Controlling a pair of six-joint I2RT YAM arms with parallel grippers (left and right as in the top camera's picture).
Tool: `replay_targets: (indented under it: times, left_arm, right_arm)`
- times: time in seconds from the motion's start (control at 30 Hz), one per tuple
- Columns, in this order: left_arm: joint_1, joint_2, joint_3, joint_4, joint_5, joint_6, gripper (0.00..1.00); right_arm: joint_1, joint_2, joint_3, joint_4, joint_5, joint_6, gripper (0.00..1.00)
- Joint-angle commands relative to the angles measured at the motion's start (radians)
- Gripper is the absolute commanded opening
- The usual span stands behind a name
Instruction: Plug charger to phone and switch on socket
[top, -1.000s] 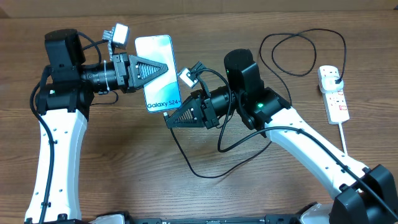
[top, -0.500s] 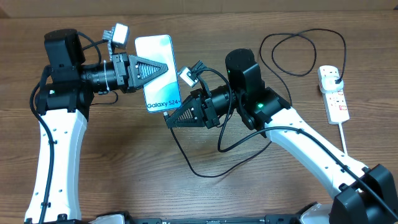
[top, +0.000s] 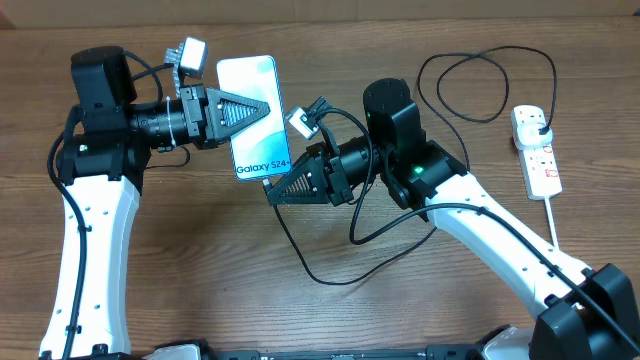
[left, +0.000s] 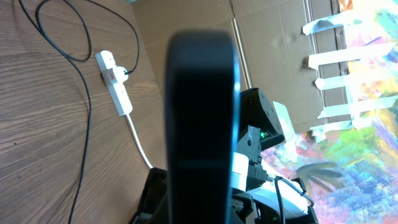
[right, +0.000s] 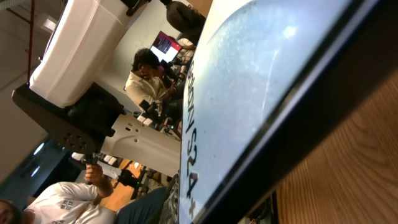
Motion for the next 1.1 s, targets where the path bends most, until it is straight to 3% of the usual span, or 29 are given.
replay_targets:
  times: [0.0,1.07]
  left_arm:
    - [-0.013,-0.015,0.010,0.000,-0.001,0.052,0.04]
    - [-0.021,-0.015,0.010,0.000,0.003,0.115,0.04]
  right_arm:
    - [-0.010,-0.002,0.014,0.029,0.009,0.000,0.04]
    - [-0.048,-0.002,0.014,0.030,0.115,0.029,0.04]
